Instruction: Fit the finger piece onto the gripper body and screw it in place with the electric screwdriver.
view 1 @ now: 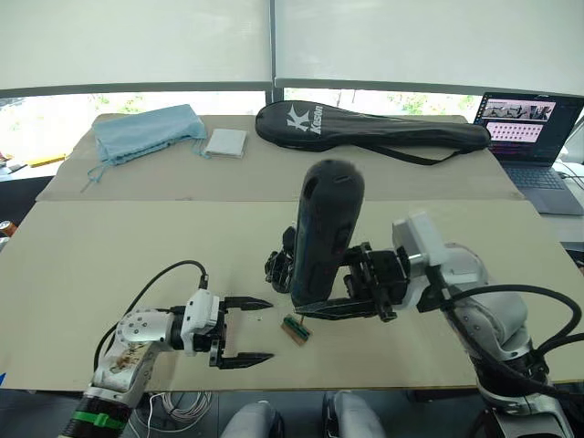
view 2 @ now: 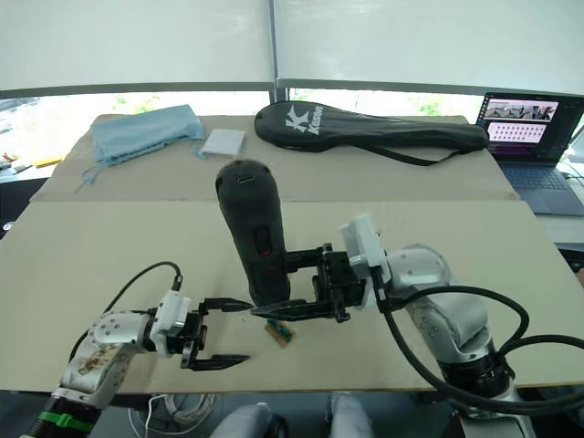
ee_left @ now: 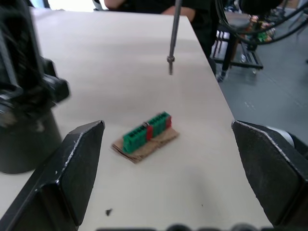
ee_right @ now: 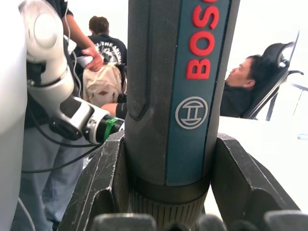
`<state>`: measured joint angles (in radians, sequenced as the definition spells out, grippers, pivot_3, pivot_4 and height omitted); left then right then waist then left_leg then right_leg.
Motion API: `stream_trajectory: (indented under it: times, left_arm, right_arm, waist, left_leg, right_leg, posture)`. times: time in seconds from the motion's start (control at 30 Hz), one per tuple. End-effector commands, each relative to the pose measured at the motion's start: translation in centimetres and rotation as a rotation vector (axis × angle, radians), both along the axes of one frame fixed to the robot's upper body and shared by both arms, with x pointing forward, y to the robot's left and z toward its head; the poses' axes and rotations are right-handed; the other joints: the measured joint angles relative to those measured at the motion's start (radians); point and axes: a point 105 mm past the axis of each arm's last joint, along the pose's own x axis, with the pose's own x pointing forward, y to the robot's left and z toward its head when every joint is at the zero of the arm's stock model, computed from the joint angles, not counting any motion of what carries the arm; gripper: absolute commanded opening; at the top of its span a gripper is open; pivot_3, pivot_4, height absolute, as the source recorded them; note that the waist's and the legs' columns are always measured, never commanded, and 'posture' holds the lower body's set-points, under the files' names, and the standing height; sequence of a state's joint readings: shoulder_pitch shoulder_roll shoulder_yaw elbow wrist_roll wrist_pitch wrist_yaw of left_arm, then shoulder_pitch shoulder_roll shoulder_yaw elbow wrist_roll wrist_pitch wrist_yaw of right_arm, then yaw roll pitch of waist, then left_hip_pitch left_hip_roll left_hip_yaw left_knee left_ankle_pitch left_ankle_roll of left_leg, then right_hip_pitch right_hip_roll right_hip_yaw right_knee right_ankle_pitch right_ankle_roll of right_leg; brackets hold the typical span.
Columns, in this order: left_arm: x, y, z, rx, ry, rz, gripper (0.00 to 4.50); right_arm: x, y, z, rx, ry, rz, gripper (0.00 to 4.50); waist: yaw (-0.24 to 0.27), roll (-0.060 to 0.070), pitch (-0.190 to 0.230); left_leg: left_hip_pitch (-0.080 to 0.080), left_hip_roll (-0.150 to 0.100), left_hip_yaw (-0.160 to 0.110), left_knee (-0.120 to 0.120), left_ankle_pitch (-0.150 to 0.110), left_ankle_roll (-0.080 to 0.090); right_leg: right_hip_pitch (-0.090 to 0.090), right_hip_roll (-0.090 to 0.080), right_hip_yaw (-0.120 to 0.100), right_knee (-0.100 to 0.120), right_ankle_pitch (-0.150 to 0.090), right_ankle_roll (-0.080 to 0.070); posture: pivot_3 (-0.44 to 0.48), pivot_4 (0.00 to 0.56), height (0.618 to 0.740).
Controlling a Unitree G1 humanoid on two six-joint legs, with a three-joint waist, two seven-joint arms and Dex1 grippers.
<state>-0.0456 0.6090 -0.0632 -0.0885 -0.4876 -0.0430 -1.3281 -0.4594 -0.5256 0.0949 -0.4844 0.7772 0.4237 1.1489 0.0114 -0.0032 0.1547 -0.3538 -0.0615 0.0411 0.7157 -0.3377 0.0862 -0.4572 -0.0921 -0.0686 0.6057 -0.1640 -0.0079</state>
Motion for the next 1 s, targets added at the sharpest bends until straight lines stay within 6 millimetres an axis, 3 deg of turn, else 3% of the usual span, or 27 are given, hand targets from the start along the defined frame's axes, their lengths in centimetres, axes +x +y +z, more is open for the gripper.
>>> stream_trajectory:
  times: [0.03, 0.53, 1.0]
  left_arm:
    - [0.0, 1.1, 1.9, -0.041, -0.015, 0.046, 4.50]
    - [2.2, 3.7, 5.5, -0.158, -0.008, 0.224, 4.50]
    - [4.8, 3.2, 8.0, -0.216, -0.006, 0.191, 4.50]
  right_arm:
    - [-0.6, -0.5, 2.0, 0.045, -0.060, 0.022, 1.94]
    - [1.6, -1.3, 4.2, 0.077, -0.065, -0.002, 1.94]
    - [4.8, -1.8, 6.3, 0.088, -0.129, -0.042, 1.94]
  waist:
    - [0.000, 0.000, 0.000]
    - [0.000, -0.001, 0.001]
    - [-0.004, -0.001, 0.001]
  left_leg:
    - [0.000, 0.000, 0.000, 0.000, 0.000, 0.000]
    - [0.000, -0.001, 0.000, 0.000, 0.000, 0.000]
    - [0.000, -0.001, 0.000, 0.000, 0.001, -0.002]
  right_leg:
    - [0.000, 0.000, 0.000, 0.000, 0.000, 0.000]
    - [0.000, 0.000, -0.001, 0.000, 0.000, 0.000]
    - [0.000, 0.001, -0.002, 0.001, 0.000, 0.000]
  posture:
    - [0.000, 0.150, 0.740]
    - [0.000, 0.150, 0.740]
    - [0.000, 0.150, 0.740]
